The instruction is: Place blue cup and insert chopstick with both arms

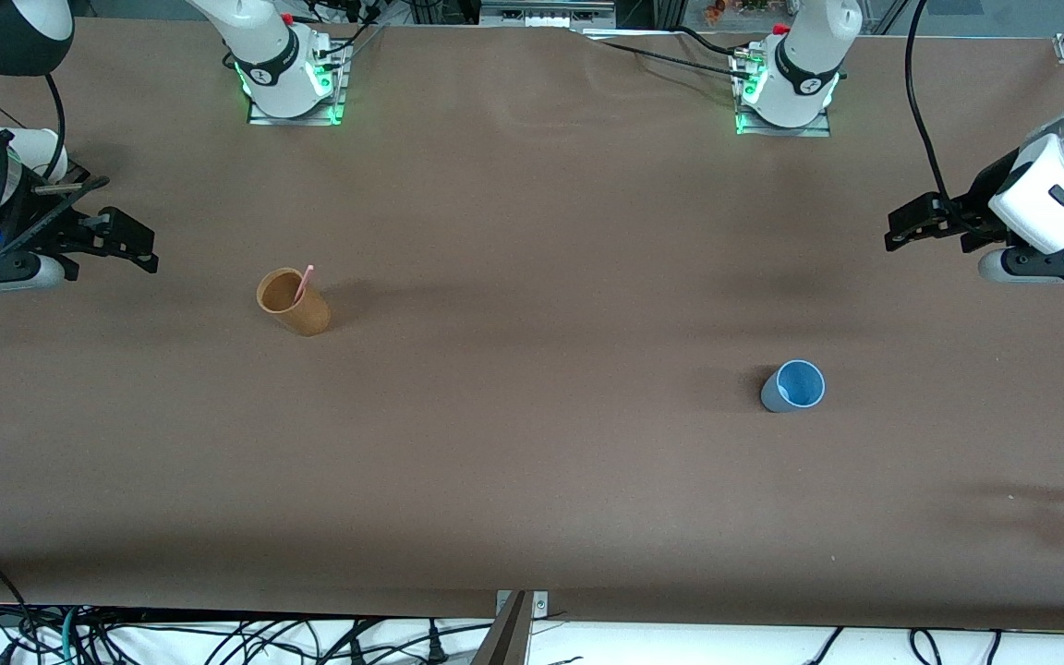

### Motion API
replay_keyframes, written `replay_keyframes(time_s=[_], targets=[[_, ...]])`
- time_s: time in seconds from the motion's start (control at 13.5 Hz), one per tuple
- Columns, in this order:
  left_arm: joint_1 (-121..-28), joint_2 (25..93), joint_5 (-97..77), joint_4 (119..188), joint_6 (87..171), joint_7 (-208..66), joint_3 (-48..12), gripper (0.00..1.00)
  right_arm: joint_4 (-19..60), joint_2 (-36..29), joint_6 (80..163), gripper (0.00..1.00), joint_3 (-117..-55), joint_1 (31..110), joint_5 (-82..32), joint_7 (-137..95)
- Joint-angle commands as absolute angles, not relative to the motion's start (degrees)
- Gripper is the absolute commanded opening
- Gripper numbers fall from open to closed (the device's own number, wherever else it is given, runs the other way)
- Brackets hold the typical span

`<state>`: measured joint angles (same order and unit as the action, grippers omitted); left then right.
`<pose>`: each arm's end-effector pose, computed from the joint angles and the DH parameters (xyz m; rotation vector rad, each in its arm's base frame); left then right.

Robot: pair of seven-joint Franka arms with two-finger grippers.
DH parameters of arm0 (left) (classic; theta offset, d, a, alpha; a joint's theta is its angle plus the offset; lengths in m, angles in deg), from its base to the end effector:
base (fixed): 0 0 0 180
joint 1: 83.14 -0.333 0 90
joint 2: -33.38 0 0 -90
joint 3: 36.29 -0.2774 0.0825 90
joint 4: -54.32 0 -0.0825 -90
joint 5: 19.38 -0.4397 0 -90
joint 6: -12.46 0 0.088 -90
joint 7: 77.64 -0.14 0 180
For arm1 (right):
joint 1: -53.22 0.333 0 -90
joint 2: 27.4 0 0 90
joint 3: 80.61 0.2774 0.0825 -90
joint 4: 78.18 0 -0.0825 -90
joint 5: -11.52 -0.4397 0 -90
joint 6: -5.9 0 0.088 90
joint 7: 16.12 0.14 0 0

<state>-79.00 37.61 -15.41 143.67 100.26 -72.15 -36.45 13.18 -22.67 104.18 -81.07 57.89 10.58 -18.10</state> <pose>0.6180 -0.0530 0.5106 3.0764 0.0418 -0.1636 0.6425 0.0495 0.5015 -3.1203 -0.1656 -0.0592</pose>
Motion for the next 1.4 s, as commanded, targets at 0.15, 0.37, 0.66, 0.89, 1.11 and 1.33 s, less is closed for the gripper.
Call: replay_keyframes(time_s=[0.15, 0.37, 0.66, 0.89, 1.11, 1.33], targets=[[-79.3, 38.6, -15.7, 141.7, 99.7, -72.3, -36.2, 1.0, 12.3, -23.0, 103.6, 1.0, -81.0, 58.0, 10.6, -17.6], [-79.3, 38.6, -15.6, 141.7, 99.7, -72.3, -36.2, 1.0, 12.3, -23.0, 103.5, 1.0, -80.9, 58.0, 10.6, -17.7], [-79.3, 38.7, -15.6, 141.7, 99.7, -72.3, -36.2, 1.0, 12.5, -23.0, 103.3, 1.0, -80.9, 58.0, 10.6, -17.6], [-79.3, 38.9, -15.6, 141.7, 99.7, -72.3, -36.2, 1.0, 12.6, -23.0, 102.1, 1.0, -80.9, 58.0, 10.6, -17.7], [-79.3, 38.9, -15.6, 141.7, 99.7, -72.3, -36.2, 1.0, 12.6, -22.9, 102.1, 1.0, -80.9, 58.0, 10.6, -19.2], [-79.3, 38.9, -15.6, 141.7, 99.7, -72.3, -36.2, 1.0, 12.6, -22.6, 102.3, 1.0, -80.9, 58.1, 10.8, -19.2]])
